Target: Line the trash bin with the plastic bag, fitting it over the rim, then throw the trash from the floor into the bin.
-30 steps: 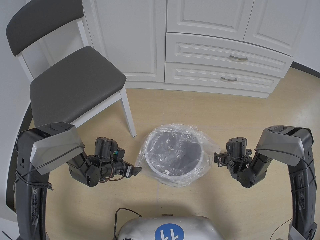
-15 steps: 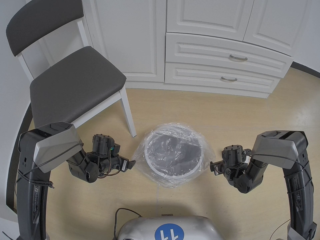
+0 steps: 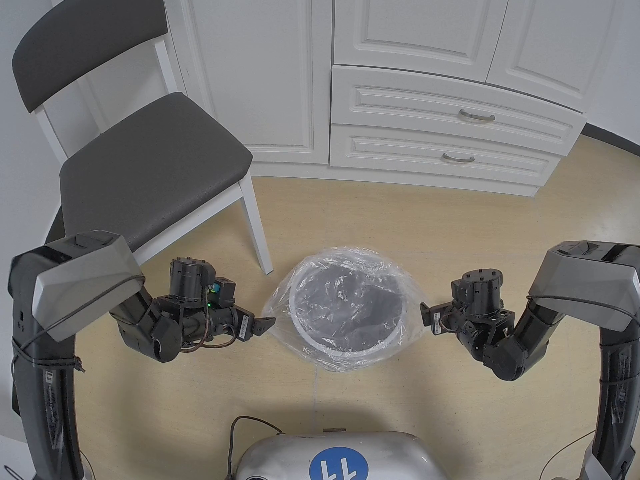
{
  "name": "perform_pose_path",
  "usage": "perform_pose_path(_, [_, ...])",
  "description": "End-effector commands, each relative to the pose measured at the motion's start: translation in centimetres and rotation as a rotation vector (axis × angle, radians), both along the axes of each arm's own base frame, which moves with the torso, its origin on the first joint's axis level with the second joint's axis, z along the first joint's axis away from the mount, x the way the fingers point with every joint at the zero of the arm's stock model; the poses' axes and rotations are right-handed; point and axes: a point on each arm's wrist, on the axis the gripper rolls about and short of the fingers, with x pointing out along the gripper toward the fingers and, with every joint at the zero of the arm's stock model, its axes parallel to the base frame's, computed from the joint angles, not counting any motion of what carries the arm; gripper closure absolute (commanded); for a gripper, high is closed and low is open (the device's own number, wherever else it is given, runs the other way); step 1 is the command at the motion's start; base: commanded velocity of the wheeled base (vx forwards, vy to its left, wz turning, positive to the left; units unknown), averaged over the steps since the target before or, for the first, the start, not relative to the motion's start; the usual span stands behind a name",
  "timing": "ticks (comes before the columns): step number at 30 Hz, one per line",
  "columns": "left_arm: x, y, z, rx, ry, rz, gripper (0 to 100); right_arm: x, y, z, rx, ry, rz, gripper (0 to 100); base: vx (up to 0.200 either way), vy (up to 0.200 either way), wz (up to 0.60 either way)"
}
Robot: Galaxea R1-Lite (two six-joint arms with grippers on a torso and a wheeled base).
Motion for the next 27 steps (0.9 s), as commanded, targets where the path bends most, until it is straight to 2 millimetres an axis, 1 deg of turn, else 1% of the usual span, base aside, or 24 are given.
perform_pose_path(1, [-1.5, 0.4, 3.7, -0.048, -0.053, -0.044, 0, 1.1, 1.1, 0.4, 0.058, -0.05, 0.007, 0, 0.0, 0.0, 0.0])
perform_pose_path(3, [-1.5, 0.2, 3.8, -0.052, -0.054, -0.048, 0, 1.9, 1.6, 0.0, 0.09, -0.065, 0.003, 0, 0.0, 0.0, 0.0])
perform_pose_path(4, [-1.5, 0.2, 3.8, -0.052, -0.054, -0.048, 0, 1.9, 1.6, 0.0, 0.09, -0.065, 0.003, 0, 0.0, 0.0, 0.0])
perform_pose_path(5, [-1.3, -0.5, 3.5, -0.057, -0.051, -0.053, 0, 2.5, 2.0, -0.5, 0.107, -0.07, -0.001, 0, 0.0, 0.0, 0.0])
perform_pose_path(6, [-1.2, -0.8, 3.3, -0.062, -0.05, -0.055, 0, 2.7, 2.1, -0.8, 0.111, -0.07, -0.001, 0, 0.0, 0.0, 0.0])
perform_pose_path(8, [-0.3, -1.8, 2.3, -0.088, -0.028, -0.03, 0, 3.4, 2.5, -1.4, 0.123, -0.079, -0.003, 0, 0.0, 0.0, 0.0])
perform_pose_path(9, [-0.3, -1.8, 2.3, -0.088, -0.028, -0.03, 0, 3.4, 2.5, -1.4, 0.123, -0.079, -0.003, 0, 0.0, 0.0, 0.0])
perform_pose_path(10, [0.5, -2.5, 2.0, -0.108, -0.038, 0.016, 0, 4.0, 2.7, -1.8, 0.142, -0.085, -0.009, 0, 0.0, 0.0, 0.0])
perform_pose_path(12, [1.2, -2.7, 1.9, -0.136, -0.051, 0.062, 0, 4.6, 3.1, -2.3, 0.169, -0.095, -0.013, 0, 0.0, 0.0, 0.0])
perform_pose_path(14, [1.2, -2.7, 1.9, -0.136, -0.051, 0.062, 0, 4.6, 3.1, -2.3, 0.169, -0.095, -0.013, 0, 0.0, 0.0, 0.0])
perform_pose_path(15, [1.7, -3.1, 1.7, -0.164, -0.052, 0.081, 0, 5.7, 3.5, -2.5, 0.218, -0.126, -0.025, 0, 0.0, 0.0, 0.0])
perform_pose_path(16, [1.9, -3.4, 1.4, -0.175, -0.047, 0.086, 0, 6.3, 3.8, -2.5, 0.255, -0.14, -0.034, 0, 0.0, 0.0, 0.0])
perform_pose_path(18, [2.1, -3.5, 1.4, -0.181, -0.047, 0.087, 0, 6.4, 3.9, -2.5, 0.268, -0.146, -0.035, 0, 0.0, 0.0, 0.0])
perform_pose_path(19, [2.3, -3.9, 0.9, -0.198, -0.035, 0.09, 0, 7.1, 4.5, -2.8, 0.309, -0.165, -0.037, 0, 0.0, 0.0, 0.0])
perform_pose_path(22, [2.3, -4.3, 0.6, -0.21, -0.024, 0.091, 0, 7.4, 4.7, -2.7, 0.344, -0.176, -0.043, 0, 0.0, 0.0, 0.0])
perform_pose_path(27, [2.3, -4.5, 0.7, -0.22, -0.026, 0.093, 0, 7.3, 4.7, -2.4, 0.367, -0.178, -0.046, 0, 0.0, 0.0, 0.0])
